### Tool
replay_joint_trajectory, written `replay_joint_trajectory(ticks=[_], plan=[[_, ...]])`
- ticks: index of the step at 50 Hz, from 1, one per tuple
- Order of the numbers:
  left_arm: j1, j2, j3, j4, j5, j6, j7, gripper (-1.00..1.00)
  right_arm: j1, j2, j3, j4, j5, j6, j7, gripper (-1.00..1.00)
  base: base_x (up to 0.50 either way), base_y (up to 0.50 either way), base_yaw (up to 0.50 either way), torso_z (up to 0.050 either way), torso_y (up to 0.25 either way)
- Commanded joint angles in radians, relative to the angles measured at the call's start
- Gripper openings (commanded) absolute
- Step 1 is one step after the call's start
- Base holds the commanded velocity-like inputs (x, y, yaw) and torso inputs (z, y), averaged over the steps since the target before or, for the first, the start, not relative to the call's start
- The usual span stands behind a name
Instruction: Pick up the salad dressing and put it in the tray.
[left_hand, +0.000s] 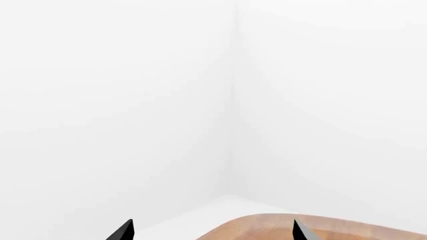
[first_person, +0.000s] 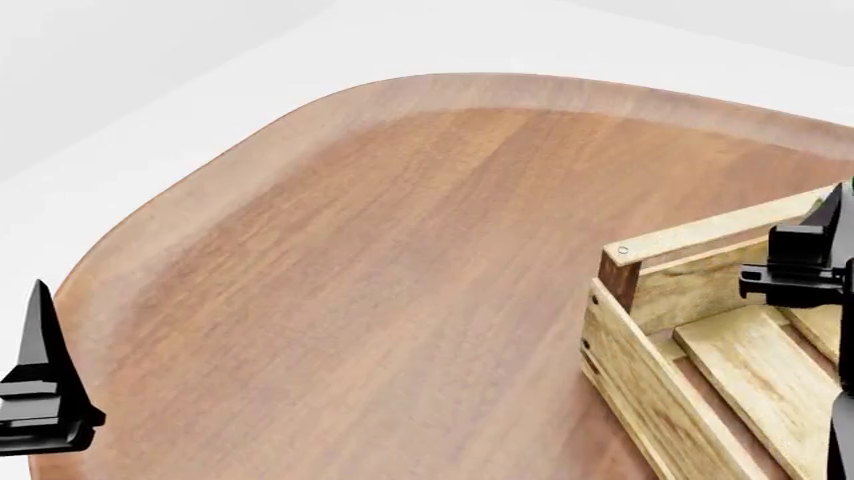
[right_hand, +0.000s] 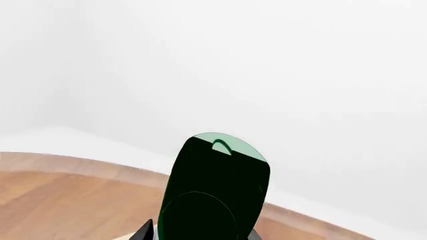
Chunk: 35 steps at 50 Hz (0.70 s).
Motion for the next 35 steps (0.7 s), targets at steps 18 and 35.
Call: replay_joint_trajectory(ticks=[18, 35], plan=[[-0.001, -0.007, 0.002, 0.007, -0.005, -0.001, -0.010, 1.00, 0.157, -0.044, -0.029, 0.514, -0.131, -0.240, 0.057, -1.00, 0.00, 0.00, 0.00, 0.001, 0.001], [-0.001, -0.011, 0.003, 0.006, -0.007, 0.003, -0.014, 1.00, 0.345, -0.092, -0.080, 1.042, -0.207, -0.530, 0.099, -1.00, 0.00, 0.00, 0.00, 0.000, 0.001]])
